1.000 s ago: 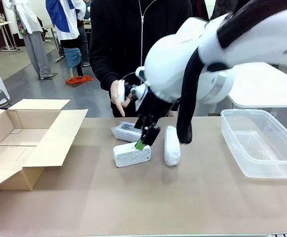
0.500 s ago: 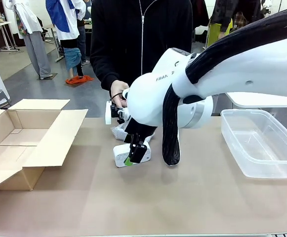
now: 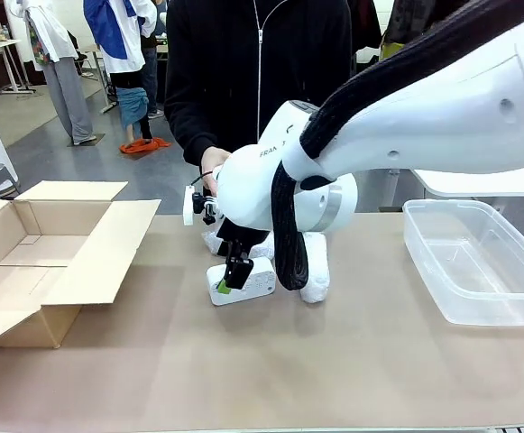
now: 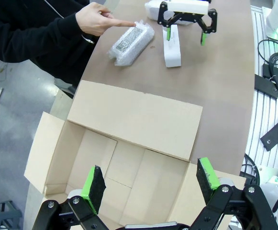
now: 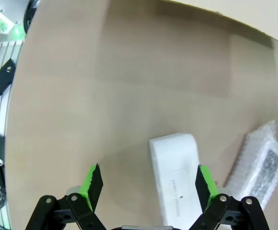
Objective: Separate and place wrapped and unwrapped clocks.
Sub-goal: Pick up the Digital clock indicated by the person.
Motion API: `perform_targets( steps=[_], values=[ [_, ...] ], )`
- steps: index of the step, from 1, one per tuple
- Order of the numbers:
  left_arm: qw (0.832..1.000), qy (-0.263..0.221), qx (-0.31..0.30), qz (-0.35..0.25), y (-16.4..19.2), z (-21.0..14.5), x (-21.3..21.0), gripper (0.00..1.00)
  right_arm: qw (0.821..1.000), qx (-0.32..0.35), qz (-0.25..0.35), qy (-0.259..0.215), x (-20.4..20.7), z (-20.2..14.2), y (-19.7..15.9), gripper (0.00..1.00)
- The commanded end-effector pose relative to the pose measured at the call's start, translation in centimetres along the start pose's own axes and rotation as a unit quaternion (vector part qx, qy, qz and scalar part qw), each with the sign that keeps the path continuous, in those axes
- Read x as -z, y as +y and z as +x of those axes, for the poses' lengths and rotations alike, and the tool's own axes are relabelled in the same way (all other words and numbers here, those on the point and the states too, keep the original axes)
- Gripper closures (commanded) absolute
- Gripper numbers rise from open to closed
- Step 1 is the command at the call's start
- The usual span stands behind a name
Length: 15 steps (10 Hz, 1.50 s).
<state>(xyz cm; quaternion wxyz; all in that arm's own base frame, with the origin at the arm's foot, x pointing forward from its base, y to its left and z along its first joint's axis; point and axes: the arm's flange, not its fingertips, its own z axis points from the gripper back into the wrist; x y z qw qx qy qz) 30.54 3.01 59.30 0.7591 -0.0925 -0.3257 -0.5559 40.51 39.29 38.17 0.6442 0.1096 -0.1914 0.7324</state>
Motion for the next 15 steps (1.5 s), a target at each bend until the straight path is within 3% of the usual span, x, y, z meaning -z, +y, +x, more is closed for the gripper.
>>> perform_targets(
  steps=[1, 8, 15],
  values=[
    [1.0, -0.005, 0.01, -0.006, 0.1, -0.3, 0.0, 0.0, 1.0, 0.001, -0.008, 0.014, 0.9, 1.0, -1.9, 0.0],
    [1.0, -0.005, 0.01, -0.006, 0.1, -0.3, 0.0, 0.0, 0.998, -0.014, 0.029, 0.057, 4.8, 0.6, -4.3, 0.0],
    [1.0, -0.005, 0.01, -0.006, 0.1, -0.3, 0.0, 0.0, 0.992, -0.009, 0.039, 0.122, 6.8, -3.3, -4.7, 0.0]
  ],
)
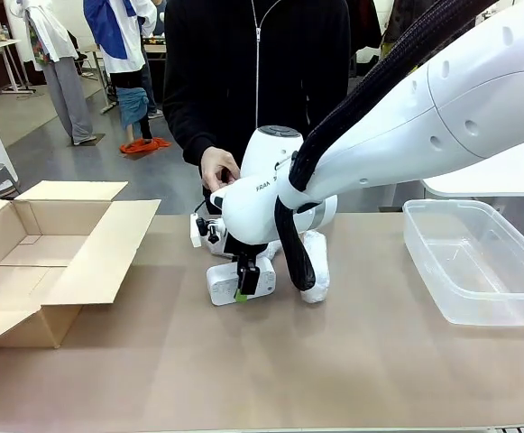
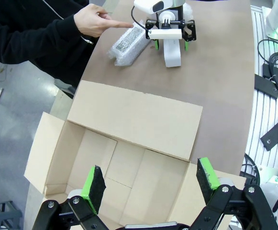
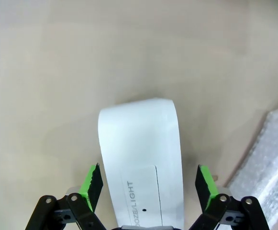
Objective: Separate and place wrapped and unwrapped clocks.
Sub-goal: Pick up the Digital clock indicated by the person.
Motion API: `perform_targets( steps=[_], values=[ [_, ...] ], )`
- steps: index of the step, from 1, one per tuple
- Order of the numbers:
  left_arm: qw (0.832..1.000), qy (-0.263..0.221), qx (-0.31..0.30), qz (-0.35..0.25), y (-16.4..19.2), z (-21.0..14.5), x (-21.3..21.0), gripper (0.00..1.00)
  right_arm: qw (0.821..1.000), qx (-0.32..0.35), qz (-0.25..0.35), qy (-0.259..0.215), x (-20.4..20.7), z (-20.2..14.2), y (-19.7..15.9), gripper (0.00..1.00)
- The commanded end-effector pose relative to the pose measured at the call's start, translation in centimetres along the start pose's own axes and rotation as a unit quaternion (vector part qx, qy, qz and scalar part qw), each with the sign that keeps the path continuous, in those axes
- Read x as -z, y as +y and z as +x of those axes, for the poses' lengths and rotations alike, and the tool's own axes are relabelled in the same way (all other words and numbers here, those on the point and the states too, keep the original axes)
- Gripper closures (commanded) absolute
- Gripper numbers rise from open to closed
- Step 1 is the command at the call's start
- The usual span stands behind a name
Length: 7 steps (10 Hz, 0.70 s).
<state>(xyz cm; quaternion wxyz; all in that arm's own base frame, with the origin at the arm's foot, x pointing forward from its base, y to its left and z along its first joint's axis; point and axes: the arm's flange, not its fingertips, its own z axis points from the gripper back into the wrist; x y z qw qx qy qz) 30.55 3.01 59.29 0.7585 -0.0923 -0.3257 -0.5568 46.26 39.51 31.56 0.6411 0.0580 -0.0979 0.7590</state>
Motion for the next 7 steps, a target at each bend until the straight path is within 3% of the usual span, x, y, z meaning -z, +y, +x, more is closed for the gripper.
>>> perform_targets(
  steps=[1, 2, 3, 4, 5, 6, 7],
  values=[
    [1.0, -0.005, 0.009, -0.006, 0.13, -0.27, -0.03, 0.0, 1.0, 0.003, 0.0, 0.014, 0.49, -0.01, 0.09, 0.0],
    [1.0, -0.005, 0.009, -0.006, 0.13, -0.27, -0.03, 0.0, 1.0, -0.004, 0.001, 0.011, 0.69, -0.02, -0.14, 0.0],
    [1.0, -0.005, 0.009, -0.006, 0.13, -0.27, -0.03, 0.0, 1.0, 0.004, 0.006, 0.017, 0.51, -0.07, 0.06, 0.2],
    [1.0, -0.005, 0.009, -0.006, 0.13, -0.27, -0.03, 0.0, 1.0, 0.004, 0.008, 0.019, 0.67, -0.13, 0.1, 0.2],
    [1.0, -0.005, 0.009, -0.006, 0.13, -0.27, -0.03, 0.0, 1.0, 0.002, 0.009, 0.02, 0.73, -0.13, 0.1, 0.4],
    [1.0, -0.005, 0.009, -0.006, 0.13, -0.27, -0.03, 0.0, 1.0, 0.0, 0.01, 0.021, 0.67, -0.1, 0.1, 0.22],
    [1.0, -0.005, 0.009, -0.006, 0.13, -0.27, -0.03, 0.0, 1.0, 0.001, 0.01, 0.023, 0.45, -0.13, 0.07, 0.59]
  ],
)
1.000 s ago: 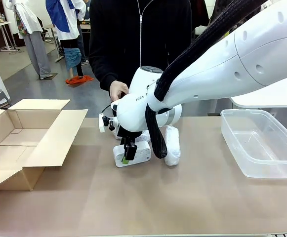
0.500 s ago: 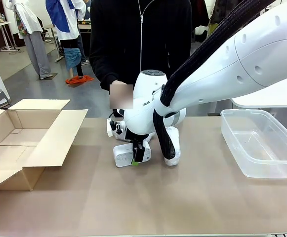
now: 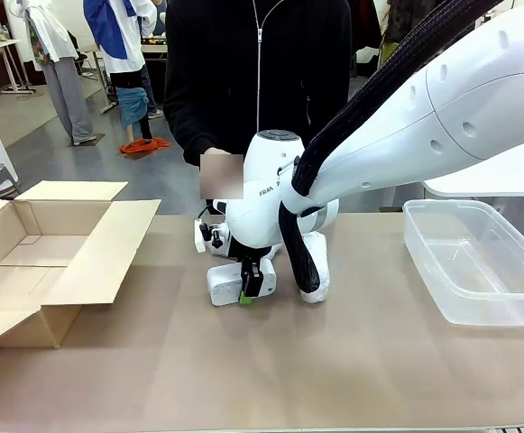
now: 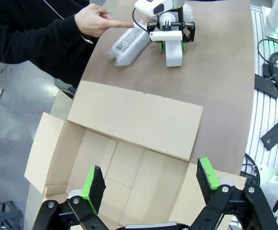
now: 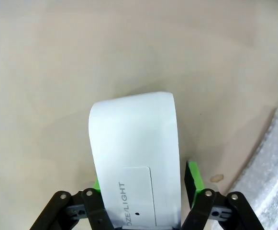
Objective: Separate and place wrapped and unwrapped clocks.
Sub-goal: Pick up the Digital clock indicated by the person.
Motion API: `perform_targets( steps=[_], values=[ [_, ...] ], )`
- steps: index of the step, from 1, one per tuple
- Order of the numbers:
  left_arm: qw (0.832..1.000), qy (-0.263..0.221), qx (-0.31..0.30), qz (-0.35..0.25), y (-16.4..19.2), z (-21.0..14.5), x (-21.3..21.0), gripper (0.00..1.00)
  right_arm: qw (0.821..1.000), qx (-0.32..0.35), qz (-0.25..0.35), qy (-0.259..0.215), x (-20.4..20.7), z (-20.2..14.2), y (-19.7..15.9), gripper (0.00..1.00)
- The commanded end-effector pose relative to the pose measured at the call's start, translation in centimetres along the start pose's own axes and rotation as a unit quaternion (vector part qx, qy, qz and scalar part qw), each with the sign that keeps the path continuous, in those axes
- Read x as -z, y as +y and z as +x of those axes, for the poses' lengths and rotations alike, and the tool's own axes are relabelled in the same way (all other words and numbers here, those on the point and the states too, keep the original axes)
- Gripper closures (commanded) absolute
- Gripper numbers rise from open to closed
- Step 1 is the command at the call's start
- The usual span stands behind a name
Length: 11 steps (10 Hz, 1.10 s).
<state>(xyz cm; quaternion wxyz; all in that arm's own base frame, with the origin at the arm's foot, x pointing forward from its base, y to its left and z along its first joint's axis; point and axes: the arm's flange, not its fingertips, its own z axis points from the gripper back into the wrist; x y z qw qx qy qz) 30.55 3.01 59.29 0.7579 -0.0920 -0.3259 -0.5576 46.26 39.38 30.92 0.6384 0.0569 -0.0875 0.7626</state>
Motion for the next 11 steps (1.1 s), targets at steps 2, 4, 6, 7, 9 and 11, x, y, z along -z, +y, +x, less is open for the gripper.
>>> perform_targets(
  steps=[2, 4, 6, 7, 9, 11],
  values=[
    [1.0, -0.005, 0.008, -0.006, 0.1, -0.3, 0.0, 0.0, 1.0, 0.013, 0.01, 0.022, -0.9, 0.0, -0.1, 0.79],
    [1.0, -0.005, 0.008, -0.006, 0.1, -0.3, 0.0, 0.0, 0.999, 0.03, 0.019, 0.039, -2.4, -0.4, 0.0, 0.99],
    [1.0, -0.005, 0.008, -0.006, 0.1, -0.3, 0.0, 0.0, 0.997, 0.046, 0.023, 0.049, -4.7, -1.1, 0.1, 1.0],
    [1.0, -0.005, 0.008, -0.006, 0.1, -0.3, 0.0, 0.0, 0.997, 0.057, 0.026, 0.053, -6.1, -1.7, 0.1, 1.0],
    [1.0, -0.005, 0.008, -0.006, 0.1, -0.3, 0.0, 0.0, 0.994, 0.087, 0.016, 0.061, -9.0, -2.9, 0.0, 0.68],
    [1.0, -0.005, 0.008, -0.006, 0.1, -0.3, 0.0, 0.0, 0.991, 0.113, 0.007, 0.064, -12.1, -3.9, -0.4, 0.88]
  ],
)
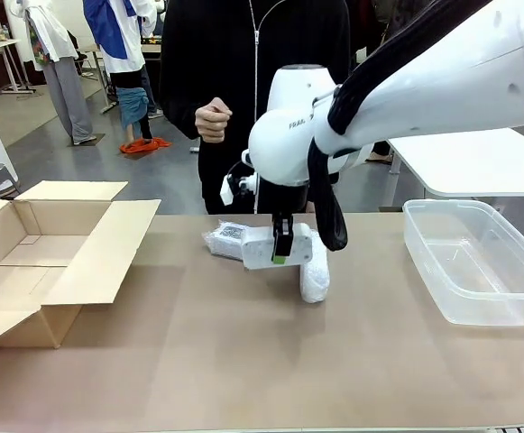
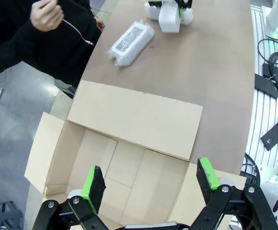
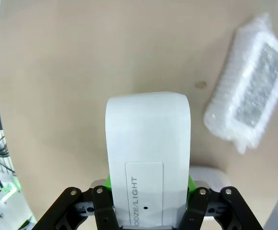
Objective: Separate and place wrapped and unwrapped clocks.
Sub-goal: Pick up the Digital clock indicated by the person.
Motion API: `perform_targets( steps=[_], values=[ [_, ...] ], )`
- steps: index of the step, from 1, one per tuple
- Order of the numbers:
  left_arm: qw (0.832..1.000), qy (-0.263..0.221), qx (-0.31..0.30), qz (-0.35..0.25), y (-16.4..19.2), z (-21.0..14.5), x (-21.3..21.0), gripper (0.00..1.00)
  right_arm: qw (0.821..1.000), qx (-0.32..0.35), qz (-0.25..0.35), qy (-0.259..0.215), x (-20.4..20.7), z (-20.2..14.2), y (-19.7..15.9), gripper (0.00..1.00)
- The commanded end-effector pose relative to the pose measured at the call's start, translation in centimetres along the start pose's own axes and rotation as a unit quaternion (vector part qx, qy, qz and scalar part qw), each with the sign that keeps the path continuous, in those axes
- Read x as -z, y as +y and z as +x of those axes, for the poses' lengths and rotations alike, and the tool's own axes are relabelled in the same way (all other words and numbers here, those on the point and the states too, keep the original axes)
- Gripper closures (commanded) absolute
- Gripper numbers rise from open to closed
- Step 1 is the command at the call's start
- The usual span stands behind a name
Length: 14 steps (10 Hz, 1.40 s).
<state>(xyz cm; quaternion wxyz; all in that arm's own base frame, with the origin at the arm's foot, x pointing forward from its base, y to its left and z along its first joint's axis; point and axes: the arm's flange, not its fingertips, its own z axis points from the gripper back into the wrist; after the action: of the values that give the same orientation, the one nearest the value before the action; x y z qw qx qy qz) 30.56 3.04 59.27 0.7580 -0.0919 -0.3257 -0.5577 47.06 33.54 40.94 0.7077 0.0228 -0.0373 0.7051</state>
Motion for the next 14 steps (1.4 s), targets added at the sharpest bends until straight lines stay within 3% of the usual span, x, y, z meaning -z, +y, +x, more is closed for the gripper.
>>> perform_targets(
  steps=[1, 2, 3, 4, 6, 7, 8, 9, 10, 11, 12, 14],
  values=[
    [1.0, -0.005, 0.008, -0.006, 0.1, -0.2, 0.0, 0.0, 0.999, 0.039, -0.003, 0.002, -2.9, -0.7, -0.3, 0.68],
    [1.0, -0.005, 0.008, -0.006, 0.1, -0.2, 0.0, 0.0, 0.999, 0.047, -0.008, 0.001, -4.2, -1.0, -0.6, 1.0],
    [1.0, -0.005, 0.008, -0.006, 0.1, -0.2, 0.0, 0.0, 0.999, 0.053, -0.012, 0.0, -5.4, -1.2, -0.8, 0.88],
    [1.0, -0.005, 0.008, -0.006, 0.1, -0.2, 0.0, 0.0, 0.998, 0.063, -0.016, -0.003, -6.5, -1.2, -1.1, 1.0],
    [1.0, -0.005, 0.008, -0.006, 0.1, -0.2, 0.0, 0.0, 0.997, 0.068, -0.031, -0.014, -8.6, -0.8, -1.4, 1.0],
    [1.0, -0.005, 0.008, -0.006, 0.1, -0.2, 0.0, 0.0, 0.997, 0.072, -0.034, -0.022, -9.3, -0.6, -1.5, 0.68],
    [1.0, -0.005, 0.008, -0.006, 0.1, -0.2, 0.0, 0.0, 0.996, 0.078, -0.035, -0.03, -9.6, -0.4, -1.7, 0.68],
    [1.0, -0.005, 0.008, -0.006, 0.1, -0.2, 0.0, 0.0, 0.996, 0.079, -0.035, -0.031, -9.8, -0.1, -1.8, 0.88],
    [1.0, -0.005, 0.008, -0.006, 0.1, -0.2, 0.0, 0.0, 0.996, 0.08, -0.036, -0.03, -9.8, 0.1, -1.9, 0.68],
    [1.0, -0.005, 0.008, -0.006, 0.1, -0.2, 0.0, 0.0, 0.996, 0.082, -0.028, -0.03, -9.7, 0.3, -1.9, 1.0],
    [1.0, -0.005, 0.008, -0.006, 0.1, -0.2, 0.0, 0.0, 0.996, 0.066, -0.046, -0.024, -9.8, -0.3, -1.8, 0.88],
    [1.0, -0.005, 0.008, -0.006, 0.1, -0.2, 0.0, 0.0, 0.996, 0.066, -0.046, -0.024, -9.8, -0.3, -1.8, 0.88]
  ],
)
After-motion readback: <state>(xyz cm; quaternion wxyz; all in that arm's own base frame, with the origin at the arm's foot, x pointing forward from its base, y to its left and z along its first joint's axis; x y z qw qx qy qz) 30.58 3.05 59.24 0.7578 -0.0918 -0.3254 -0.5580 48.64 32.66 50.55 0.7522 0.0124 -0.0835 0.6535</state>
